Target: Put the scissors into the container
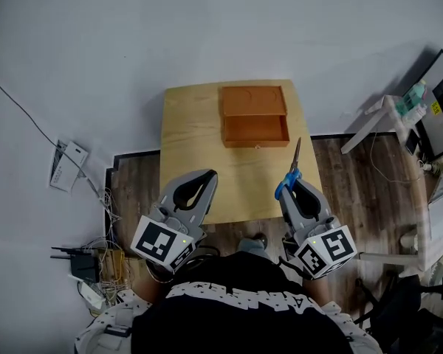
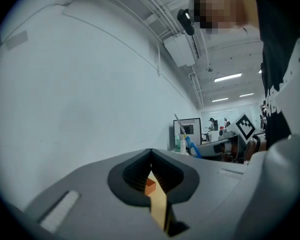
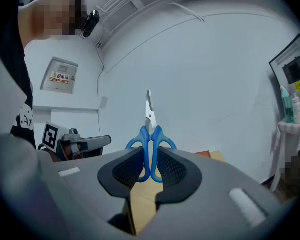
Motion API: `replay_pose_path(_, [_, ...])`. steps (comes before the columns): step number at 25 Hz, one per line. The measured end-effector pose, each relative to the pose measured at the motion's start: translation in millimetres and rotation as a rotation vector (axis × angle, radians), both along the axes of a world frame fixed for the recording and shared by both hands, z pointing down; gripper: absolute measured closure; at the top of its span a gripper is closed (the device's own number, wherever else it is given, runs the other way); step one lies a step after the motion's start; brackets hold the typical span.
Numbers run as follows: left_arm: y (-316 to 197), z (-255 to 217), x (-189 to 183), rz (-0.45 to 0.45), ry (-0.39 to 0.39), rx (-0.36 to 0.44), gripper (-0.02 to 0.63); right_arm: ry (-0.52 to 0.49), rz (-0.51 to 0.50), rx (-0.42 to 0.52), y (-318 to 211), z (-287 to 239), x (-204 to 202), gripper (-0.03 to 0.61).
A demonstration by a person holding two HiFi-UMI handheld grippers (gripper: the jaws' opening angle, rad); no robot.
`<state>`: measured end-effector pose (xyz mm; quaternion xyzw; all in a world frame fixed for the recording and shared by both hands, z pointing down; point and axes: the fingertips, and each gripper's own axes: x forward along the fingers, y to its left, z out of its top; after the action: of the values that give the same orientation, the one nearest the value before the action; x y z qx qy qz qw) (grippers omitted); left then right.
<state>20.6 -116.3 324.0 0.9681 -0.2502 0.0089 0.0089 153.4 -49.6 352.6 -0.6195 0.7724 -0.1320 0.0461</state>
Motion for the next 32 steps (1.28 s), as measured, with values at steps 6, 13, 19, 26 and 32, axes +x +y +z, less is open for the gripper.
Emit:
replay_pose_path(6, [-6,2,29,-0.063,-0.027,0.001,0.612,-0.014,-0.072,-0.010,-17,6,31,0.477])
replay_pose_path(13, [-18,4,53,-0.150,-0.030,-0.042,0.612,-0.041,-0.145,-0.026,-34,16,59,0.477])
replay_pose_path(19, [-18,4,74,-0.160,-0.039,-0.023,0.612,-0.064,-0.203,-0.043,-46,27,74,0.477])
replay_pose_path(26, [-22,12,68,-0.222,-0.049,-0.073,0.612,-0.070,-0.239,-0.059,-62,42,84,0.477])
replay_pose_path(32, [-27,4,62,-0.229,-0.082,-0.014,0.612,-0.074,-0.271,-0.061,-76,47,72,0.477])
